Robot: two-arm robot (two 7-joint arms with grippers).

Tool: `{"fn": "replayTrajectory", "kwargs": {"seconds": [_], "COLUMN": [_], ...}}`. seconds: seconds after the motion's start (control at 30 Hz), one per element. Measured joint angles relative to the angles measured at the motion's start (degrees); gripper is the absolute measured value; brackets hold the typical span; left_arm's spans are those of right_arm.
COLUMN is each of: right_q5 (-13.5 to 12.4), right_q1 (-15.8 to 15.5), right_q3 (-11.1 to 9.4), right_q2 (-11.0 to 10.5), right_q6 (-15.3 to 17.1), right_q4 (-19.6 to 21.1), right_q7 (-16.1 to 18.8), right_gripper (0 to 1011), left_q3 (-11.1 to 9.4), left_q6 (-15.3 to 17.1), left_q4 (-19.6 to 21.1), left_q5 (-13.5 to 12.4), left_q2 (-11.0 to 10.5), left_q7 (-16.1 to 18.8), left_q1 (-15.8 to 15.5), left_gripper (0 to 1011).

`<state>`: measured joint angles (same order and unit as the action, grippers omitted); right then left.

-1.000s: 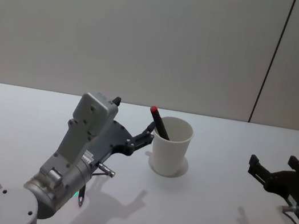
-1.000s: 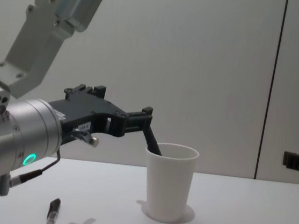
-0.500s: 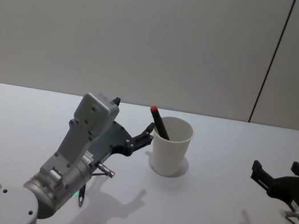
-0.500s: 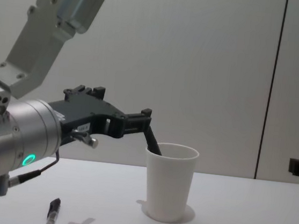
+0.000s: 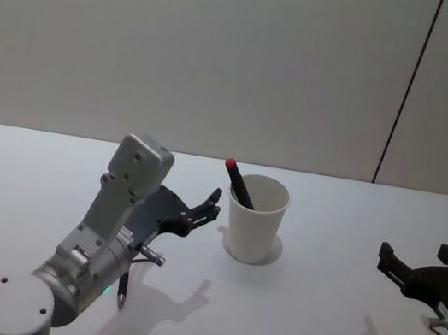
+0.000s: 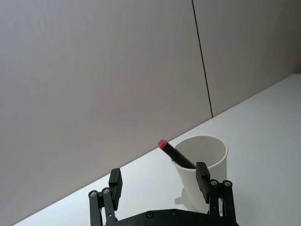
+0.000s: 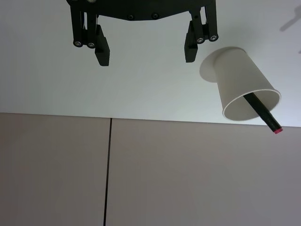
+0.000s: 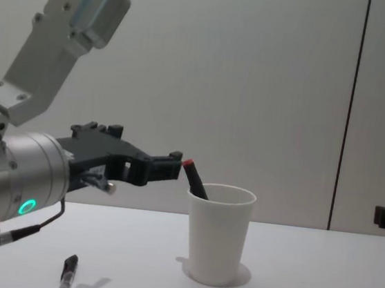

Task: Place the pen into the pen holder.

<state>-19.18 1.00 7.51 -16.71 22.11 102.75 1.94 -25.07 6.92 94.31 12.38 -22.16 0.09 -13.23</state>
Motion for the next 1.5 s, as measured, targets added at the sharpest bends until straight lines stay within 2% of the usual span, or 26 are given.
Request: {"fn": "replayTrajectory", "kwargs": {"seconds": [0.43, 0.7, 1.13, 1.37, 1.5], "right_q5": [-0.05, -0.05, -0.05, -0.05, -0.05], "right_q1": [-0.10, -0.14, -0.16, -0.16, -0.17], "right_q3": [-0.05, -0.05, -0.05, -0.05, -0.05], "right_q2": [-0.06, -0.09, -0.09, -0.09, -0.09], "right_q6": [0.10, 0.13, 0.12, 0.12, 0.12], "right_q4": [0.10, 0.14, 0.14, 0.14, 0.14], "right_q7": [-0.06, -0.06, -0.06, -0.05, -0.05], "right_gripper": [1002, 1002, 1002, 1001, 1002], "left_q3": [1.39, 2.24, 3.28, 3.96, 4.18], "left_q6": [7.81, 13.28, 21.60, 26.52, 27.83], "left_q4": [1.22, 1.92, 2.84, 3.43, 3.78], "left_q5": [1.95, 1.50, 1.03, 2.80, 3.42], "left_q2": [-0.58, -0.95, -0.94, -0.44, -0.41], "left_q7": [2.71, 4.36, 4.76, 5.00, 5.05], "left_q1": [0.23, 0.11, -0.65, -0.93, -0.68], "left_gripper": [1004, 1004, 1004, 1004, 1004]}}
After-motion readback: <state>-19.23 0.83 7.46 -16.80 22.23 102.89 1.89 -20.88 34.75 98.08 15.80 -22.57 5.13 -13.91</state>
